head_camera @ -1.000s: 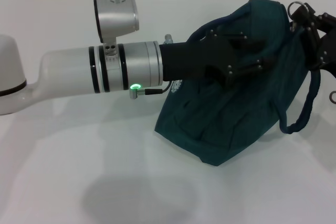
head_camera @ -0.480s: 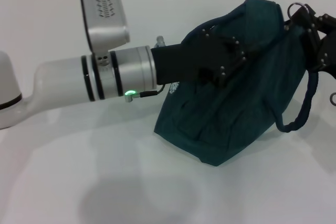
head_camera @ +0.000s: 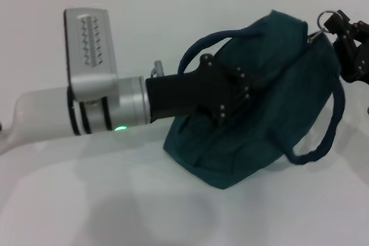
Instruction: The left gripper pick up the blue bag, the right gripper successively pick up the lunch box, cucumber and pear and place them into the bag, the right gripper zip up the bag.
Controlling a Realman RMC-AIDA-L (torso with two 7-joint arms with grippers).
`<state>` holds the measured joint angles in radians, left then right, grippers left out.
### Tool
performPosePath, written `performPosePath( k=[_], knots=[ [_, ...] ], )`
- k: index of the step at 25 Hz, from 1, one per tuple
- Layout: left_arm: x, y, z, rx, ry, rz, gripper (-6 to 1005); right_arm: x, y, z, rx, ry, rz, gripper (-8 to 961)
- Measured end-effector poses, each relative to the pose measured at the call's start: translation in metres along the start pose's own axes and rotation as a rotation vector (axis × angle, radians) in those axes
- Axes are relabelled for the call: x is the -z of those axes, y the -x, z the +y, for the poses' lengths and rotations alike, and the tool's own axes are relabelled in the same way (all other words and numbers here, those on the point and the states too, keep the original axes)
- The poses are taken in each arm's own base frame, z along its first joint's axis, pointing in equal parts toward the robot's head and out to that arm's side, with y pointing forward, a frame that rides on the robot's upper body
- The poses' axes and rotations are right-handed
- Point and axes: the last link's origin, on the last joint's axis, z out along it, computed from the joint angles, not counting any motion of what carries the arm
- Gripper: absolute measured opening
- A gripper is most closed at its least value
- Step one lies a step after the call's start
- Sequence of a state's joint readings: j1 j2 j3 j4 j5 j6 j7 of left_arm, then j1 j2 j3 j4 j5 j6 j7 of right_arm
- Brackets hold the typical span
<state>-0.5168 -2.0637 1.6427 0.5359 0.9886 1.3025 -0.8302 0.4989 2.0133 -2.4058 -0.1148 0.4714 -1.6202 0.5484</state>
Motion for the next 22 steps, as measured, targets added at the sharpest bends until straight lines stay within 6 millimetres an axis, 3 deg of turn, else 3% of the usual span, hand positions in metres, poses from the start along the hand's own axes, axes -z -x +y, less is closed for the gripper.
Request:
performPosePath(
  k=[12, 22],
  knots=[
    [0.030, -0.001, -0.008, -0.023, -0.070, 0.026, 41, 0.008, -0.002, -0.011, -0.016, -0.060, 0.031, 51],
    [0.043, -0.002, -0.018, -0.015, -0.148, 0.045, 42, 0.010, -0.004, -0.010, -0.023, -0.036, 0.055, 53]
  ],
)
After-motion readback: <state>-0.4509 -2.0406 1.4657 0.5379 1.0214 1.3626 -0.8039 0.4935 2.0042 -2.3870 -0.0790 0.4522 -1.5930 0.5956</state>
